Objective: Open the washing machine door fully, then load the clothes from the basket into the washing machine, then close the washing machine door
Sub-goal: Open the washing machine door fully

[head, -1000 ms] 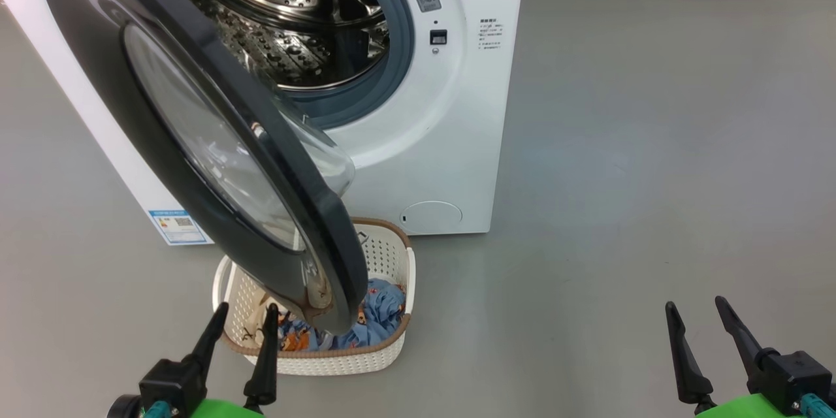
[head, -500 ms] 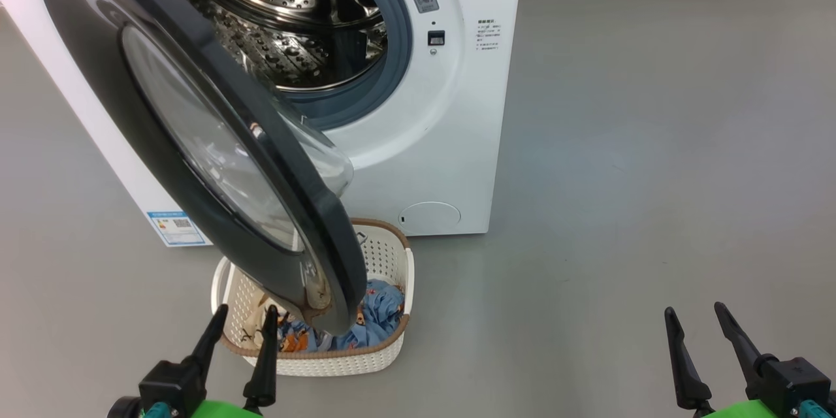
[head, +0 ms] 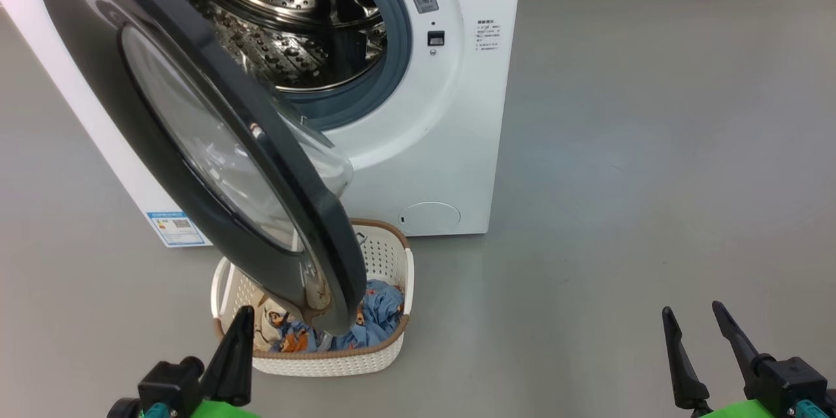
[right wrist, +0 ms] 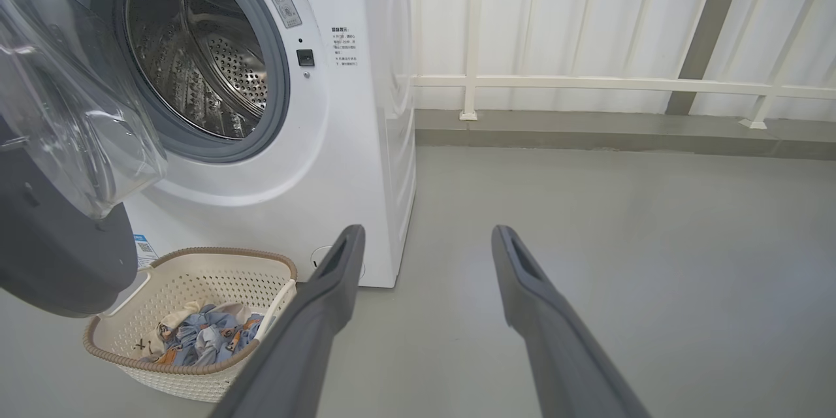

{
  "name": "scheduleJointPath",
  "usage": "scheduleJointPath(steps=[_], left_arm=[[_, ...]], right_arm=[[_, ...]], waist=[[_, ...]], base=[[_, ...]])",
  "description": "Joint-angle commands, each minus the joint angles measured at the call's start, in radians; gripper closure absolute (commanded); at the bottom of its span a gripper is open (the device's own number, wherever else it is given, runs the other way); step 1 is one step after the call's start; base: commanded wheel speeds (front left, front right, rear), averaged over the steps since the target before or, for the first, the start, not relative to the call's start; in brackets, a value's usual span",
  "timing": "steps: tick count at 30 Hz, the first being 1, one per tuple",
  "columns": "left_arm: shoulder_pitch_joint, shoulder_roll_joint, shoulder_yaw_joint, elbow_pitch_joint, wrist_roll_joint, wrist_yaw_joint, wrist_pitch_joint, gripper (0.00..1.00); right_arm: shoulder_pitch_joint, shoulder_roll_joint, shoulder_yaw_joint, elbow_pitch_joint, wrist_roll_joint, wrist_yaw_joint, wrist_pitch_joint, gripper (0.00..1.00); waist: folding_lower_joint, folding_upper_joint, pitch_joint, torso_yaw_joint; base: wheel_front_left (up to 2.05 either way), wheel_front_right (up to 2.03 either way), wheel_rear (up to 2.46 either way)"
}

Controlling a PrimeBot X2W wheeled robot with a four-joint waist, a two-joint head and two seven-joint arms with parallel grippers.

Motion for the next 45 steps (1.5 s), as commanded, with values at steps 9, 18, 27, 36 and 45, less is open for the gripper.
scheduleJointPath(steps=[9, 18, 27, 36, 45], left_arm=[[-0.035, 0.016, 0.057, -0.027, 0.012, 0.004, -0.012, 1.0], [-0.126, 0.046, 0.11, -0.139, 0.031, 0.027, -0.012, 1.0], [-0.297, 0.077, 0.122, -0.36, 0.072, 0.07, -0.001, 1.0], [-0.419, 0.028, -0.102, -0.519, 0.038, 0.045, 0.121, 1.0], [-0.389, 0.016, -0.418, -0.418, -0.15, 0.049, 0.259, 1.0]], right_arm=[[-0.011, -0.004, 0.028, -0.031, -0.005, 0.003, -0.012, 0.0], [-0.016, -0.003, 0.035, -0.031, -0.011, 0.003, -0.012, 0.0], [-0.027, -0.009, 0.024, -0.033, -0.02, 0.003, -0.012, 0.0], [-0.026, -0.008, 0.027, -0.027, -0.023, 0.003, -0.012, 0.0], [-0.032, -0.011, 0.052, -0.013, -0.021, 0.003, -0.012, 0.0]], waist=[[0.0001, -0.0001, 0.005, 0.0], [0.0001, -0.0001, 0.013, 0.007], [0.0001, -0.0001, 0.024, 0.016], [0.0001, -0.0001, 0.014, 0.008], [0.0001, -0.0001, 0.013, -0.02]], base=[[0.0, 0.0, 0.0], [0.0, 0.0, 0.0], [0.0, 0.0, 0.0], [0.0, 0.0, 0.0], [0.0, 0.0, 0.0]])
